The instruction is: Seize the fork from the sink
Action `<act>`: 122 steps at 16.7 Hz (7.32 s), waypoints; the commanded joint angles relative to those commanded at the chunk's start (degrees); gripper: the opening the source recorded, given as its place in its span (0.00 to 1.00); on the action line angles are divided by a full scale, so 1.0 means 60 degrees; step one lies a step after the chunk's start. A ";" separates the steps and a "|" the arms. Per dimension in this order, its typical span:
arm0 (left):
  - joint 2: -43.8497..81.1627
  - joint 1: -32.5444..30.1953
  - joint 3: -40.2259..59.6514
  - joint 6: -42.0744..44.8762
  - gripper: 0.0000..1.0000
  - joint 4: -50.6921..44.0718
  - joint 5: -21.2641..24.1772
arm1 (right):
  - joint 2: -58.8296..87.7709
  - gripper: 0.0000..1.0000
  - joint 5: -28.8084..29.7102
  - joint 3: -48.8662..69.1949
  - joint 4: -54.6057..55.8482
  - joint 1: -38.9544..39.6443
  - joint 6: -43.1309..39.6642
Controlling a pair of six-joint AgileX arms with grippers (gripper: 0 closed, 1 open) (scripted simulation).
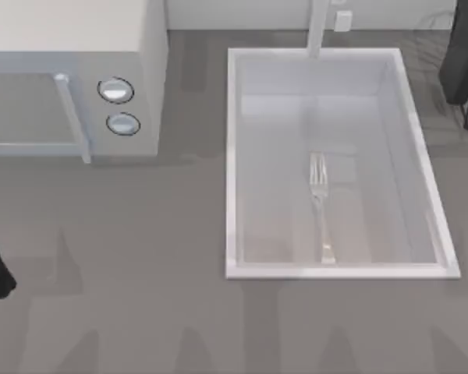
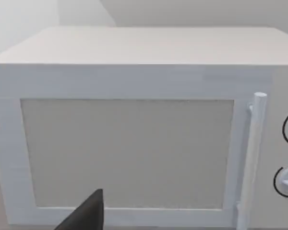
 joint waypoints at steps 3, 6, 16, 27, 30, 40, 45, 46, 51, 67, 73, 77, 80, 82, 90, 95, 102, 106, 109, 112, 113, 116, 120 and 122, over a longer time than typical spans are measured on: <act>0.0000 0.0000 0.0000 0.0000 1.00 0.0000 0.0000 | 0.0000 1.00 0.0000 0.0000 0.0000 0.0000 0.0000; 0.0000 0.0000 0.0000 0.0000 1.00 0.0000 0.0000 | 0.0000 1.00 0.0000 0.0000 0.0000 0.0000 0.0000; 0.0000 0.0000 0.0000 0.0000 1.00 0.0000 0.0000 | 0.0000 1.00 0.0000 0.0000 0.0000 0.0000 0.0000; 0.0000 0.0000 0.0000 0.0000 1.00 0.0000 0.0000 | 0.0559 1.00 -0.0011 0.0437 -0.0390 0.0108 0.0205; 0.0000 0.0000 0.0000 0.0000 1.00 0.0000 0.0000 | 0.1960 1.00 -0.0034 0.1594 -0.1307 0.0359 0.0677; 0.0000 0.0000 0.0000 0.0000 1.00 0.0000 0.0000 | 1.0572 1.00 -0.0081 0.9329 -0.6425 0.1905 0.2923; 0.0000 0.0000 0.0000 0.0000 1.00 0.0000 0.0000 | 1.5558 1.00 -0.0061 1.3830 -0.9039 0.2814 0.3789; 0.0000 0.0000 0.0000 0.0000 1.00 0.0000 0.0000 | 1.6517 1.00 -0.0052 1.4667 -0.9485 0.2980 0.3911; 0.0000 0.0000 0.0000 0.0000 1.00 0.0000 0.0000 | 2.0681 1.00 0.0007 1.8196 -1.1249 0.3654 0.4227; 0.0000 0.0000 0.0000 0.0000 1.00 0.0000 0.0000 | 2.3667 1.00 0.0056 1.9703 -1.1062 0.4021 0.4273; 0.0000 0.0000 0.0000 0.0000 1.00 0.0000 0.0000 | 2.4836 1.00 0.0074 1.8325 -0.8396 0.4062 0.4293; 0.0000 0.0000 0.0000 0.0000 1.00 0.0000 0.0000 | 2.5075 1.00 0.0077 1.8070 -0.7995 0.4072 0.4300; 0.0000 0.0000 0.0000 0.0000 1.00 0.0000 0.0000 | 2.5075 0.92 0.0077 1.8070 -0.7995 0.4072 0.4300; 0.0000 0.0000 0.0000 0.0000 1.00 0.0000 0.0000 | 2.5075 0.77 0.0077 1.8070 -0.7995 0.4072 0.4300; 0.0000 0.0000 0.0000 0.0000 1.00 0.0000 0.0000 | 2.5075 0.17 0.0077 1.8070 -0.7995 0.4072 0.4300; 0.0000 0.0000 0.0000 0.0000 1.00 0.0000 0.0000 | 2.5075 0.00 0.0077 1.8070 -0.7995 0.4072 0.4300; 0.0000 0.0000 0.0000 0.0000 1.00 0.0000 0.0000 | 2.4626 0.00 0.0248 1.8187 -0.8175 0.4039 0.4181; 0.0000 0.0000 0.0000 0.0000 1.00 0.0000 0.0000 | 2.4342 0.00 0.0244 1.9042 -0.9279 0.4048 0.4188; 0.0000 0.0000 0.0000 0.0000 1.00 0.0000 0.0000 | 2.3891 0.00 0.0238 2.0049 -1.0921 0.4044 0.4180; 0.0000 0.0000 0.0000 0.0000 1.00 0.0000 0.0000 | 2.3427 0.00 0.0232 2.0941 -1.2275 0.4032 0.4164; 0.0000 0.0000 0.0000 0.0000 1.00 0.0000 0.0000 | 2.3303 0.00 0.0230 2.1137 -1.2530 0.4027 0.4158; 0.0000 0.0000 0.0000 0.0000 1.00 0.0000 0.0000 | 2.3189 0.00 0.0229 2.1303 -1.2732 0.4021 0.4151; 0.0000 0.0000 0.0000 0.0000 1.00 0.0000 0.0000 | 2.3072 0.00 0.0219 2.1153 -1.2707 0.3926 0.4054; 0.0000 0.0000 0.0000 0.0000 1.00 0.0000 0.0000 | 2.2544 0.00 0.0200 2.0625 -1.2717 0.3537 0.3664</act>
